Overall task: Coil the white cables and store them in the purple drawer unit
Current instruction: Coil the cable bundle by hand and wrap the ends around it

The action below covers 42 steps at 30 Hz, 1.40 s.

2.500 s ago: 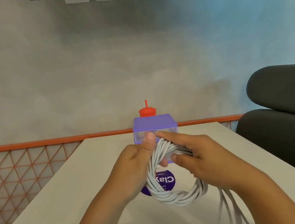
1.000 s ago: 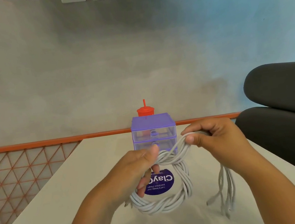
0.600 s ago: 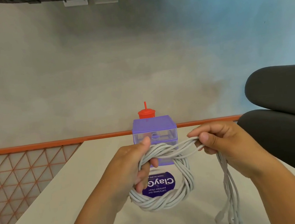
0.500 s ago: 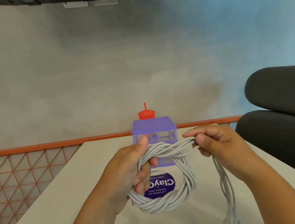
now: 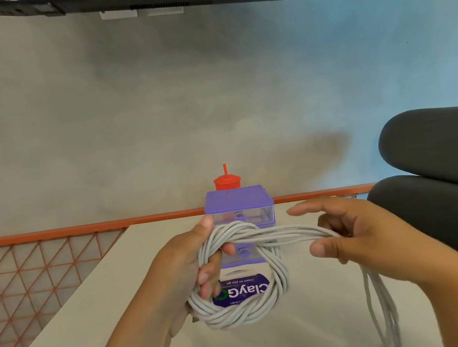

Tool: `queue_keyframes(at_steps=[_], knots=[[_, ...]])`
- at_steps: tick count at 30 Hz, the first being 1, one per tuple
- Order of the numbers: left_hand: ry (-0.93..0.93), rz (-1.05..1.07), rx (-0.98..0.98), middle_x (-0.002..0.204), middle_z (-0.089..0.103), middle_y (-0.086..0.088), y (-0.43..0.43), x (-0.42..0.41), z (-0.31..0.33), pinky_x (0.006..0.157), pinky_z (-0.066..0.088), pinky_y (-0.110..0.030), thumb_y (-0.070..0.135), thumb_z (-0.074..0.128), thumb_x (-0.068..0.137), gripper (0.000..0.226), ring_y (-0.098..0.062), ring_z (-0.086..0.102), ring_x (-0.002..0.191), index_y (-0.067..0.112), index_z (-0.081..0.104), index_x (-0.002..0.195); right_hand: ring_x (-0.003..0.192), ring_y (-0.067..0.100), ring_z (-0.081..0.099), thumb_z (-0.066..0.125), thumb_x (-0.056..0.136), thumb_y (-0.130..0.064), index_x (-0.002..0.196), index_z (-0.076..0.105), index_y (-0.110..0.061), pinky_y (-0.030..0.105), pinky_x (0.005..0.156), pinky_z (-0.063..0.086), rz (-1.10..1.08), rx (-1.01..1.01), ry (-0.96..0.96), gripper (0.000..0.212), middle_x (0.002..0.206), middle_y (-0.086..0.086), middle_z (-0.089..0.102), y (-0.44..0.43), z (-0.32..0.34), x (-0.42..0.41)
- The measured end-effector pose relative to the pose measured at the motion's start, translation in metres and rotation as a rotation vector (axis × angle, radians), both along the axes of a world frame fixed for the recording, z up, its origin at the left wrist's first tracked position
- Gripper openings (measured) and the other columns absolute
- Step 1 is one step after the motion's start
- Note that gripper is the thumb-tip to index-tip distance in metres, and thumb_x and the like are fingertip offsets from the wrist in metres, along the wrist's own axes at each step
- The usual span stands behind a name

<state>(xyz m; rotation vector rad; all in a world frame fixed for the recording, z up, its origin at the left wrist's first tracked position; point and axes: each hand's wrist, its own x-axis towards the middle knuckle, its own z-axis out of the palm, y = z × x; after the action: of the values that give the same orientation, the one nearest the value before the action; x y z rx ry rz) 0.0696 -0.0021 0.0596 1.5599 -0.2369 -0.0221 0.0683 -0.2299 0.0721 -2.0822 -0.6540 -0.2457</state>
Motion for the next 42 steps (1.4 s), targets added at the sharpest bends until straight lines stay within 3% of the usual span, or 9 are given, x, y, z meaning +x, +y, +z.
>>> queue_keyframes(at_steps=[7,12,16,19,24,26,30,34,42], knots=[[-0.144,0.229,0.288,0.034,0.035,0.006,-0.027,-0.003,-0.005,0.034,0.027,-0.015,0.032,0.033,0.098,0.047,-0.009,0.032,0.029,0.012,0.054,0.060,0.079,0.008,0.057,0.060,0.084,-0.040,0.116,0.050,-0.041,0.020,0.067,0.044,-0.271,-0.355,-0.180,0.033,0.087,-0.010,0.061,0.044,-0.010,-0.001],[-0.291,0.272,0.425,0.034,0.045,0.014,-0.029,-0.002,-0.011,0.046,0.029,-0.021,0.032,0.031,0.098,0.044,-0.002,0.041,0.032,0.021,0.050,0.060,0.073,0.016,0.042,0.043,0.086,-0.060,0.093,0.041,-0.032,0.017,0.051,0.024,-0.413,-0.654,-0.326,0.029,0.100,-0.006,0.061,0.066,-0.019,0.001],[-0.276,0.147,0.430,0.033,0.040,0.008,-0.016,-0.003,-0.006,0.046,0.031,-0.021,0.033,0.033,0.098,0.045,-0.004,0.038,0.031,0.010,0.057,0.068,0.066,0.009,0.052,0.047,0.086,-0.057,0.073,0.047,-0.038,0.017,0.053,0.036,-0.198,-0.561,-0.115,0.023,0.074,-0.014,0.056,0.059,-0.014,0.001],[-0.234,0.009,0.351,0.036,0.032,0.005,-0.009,-0.004,-0.007,0.047,0.030,-0.026,0.046,0.037,0.095,0.054,-0.006,0.031,0.033,0.004,0.058,0.071,0.081,0.007,0.063,0.064,0.080,-0.044,0.075,0.063,-0.048,0.022,0.064,0.051,0.063,-0.231,0.088,0.006,0.081,-0.013,0.068,0.048,-0.014,0.003],[-0.268,-0.100,0.187,0.037,0.032,0.003,-0.013,-0.002,-0.013,0.046,0.035,-0.023,0.053,0.030,0.081,0.051,-0.012,0.031,0.035,0.023,0.060,0.052,0.070,0.018,0.059,0.076,0.065,-0.043,0.082,0.067,-0.005,0.029,0.063,0.047,0.141,-0.009,0.161,0.043,0.076,0.013,0.065,0.037,-0.019,0.011],[-0.211,-0.146,0.134,0.037,0.037,0.000,-0.010,0.003,-0.018,0.050,0.038,-0.026,0.047,0.031,0.081,0.047,-0.014,0.036,0.035,0.022,0.062,0.056,0.069,0.019,0.061,0.078,0.062,-0.050,0.083,0.067,-0.004,0.033,0.062,0.049,0.102,-0.016,0.134,0.052,0.076,0.012,0.065,0.036,-0.020,0.014],[0.022,-0.478,0.044,0.049,0.053,-0.008,0.005,0.012,-0.025,0.054,0.042,-0.029,0.038,0.043,0.082,0.039,-0.022,0.053,0.043,0.005,0.064,0.089,0.083,0.016,0.066,0.075,0.062,-0.052,0.085,0.071,-0.031,0.037,0.076,0.054,0.106,-0.010,0.075,0.031,0.086,-0.002,0.071,0.039,-0.020,0.012],[0.208,-0.764,-0.043,0.074,0.066,-0.011,0.009,0.013,-0.025,0.060,0.049,-0.027,0.030,0.042,0.086,0.029,-0.022,0.063,0.063,0.015,0.066,0.092,0.068,0.010,0.059,0.071,0.064,-0.057,0.083,0.069,-0.035,0.043,0.070,0.050,0.004,-0.223,-0.060,0.029,0.077,-0.004,0.067,0.037,-0.019,0.011],[0.201,-0.539,0.123,0.061,0.060,-0.014,-0.005,0.012,-0.028,0.066,0.040,-0.036,0.021,0.037,0.065,0.032,-0.021,0.054,0.046,0.004,0.053,0.087,0.055,0.010,0.049,0.072,0.061,-0.059,0.082,0.069,-0.024,0.035,0.057,0.043,-0.030,-0.277,-0.091,0.041,0.069,0.002,0.064,0.038,-0.027,0.019]])
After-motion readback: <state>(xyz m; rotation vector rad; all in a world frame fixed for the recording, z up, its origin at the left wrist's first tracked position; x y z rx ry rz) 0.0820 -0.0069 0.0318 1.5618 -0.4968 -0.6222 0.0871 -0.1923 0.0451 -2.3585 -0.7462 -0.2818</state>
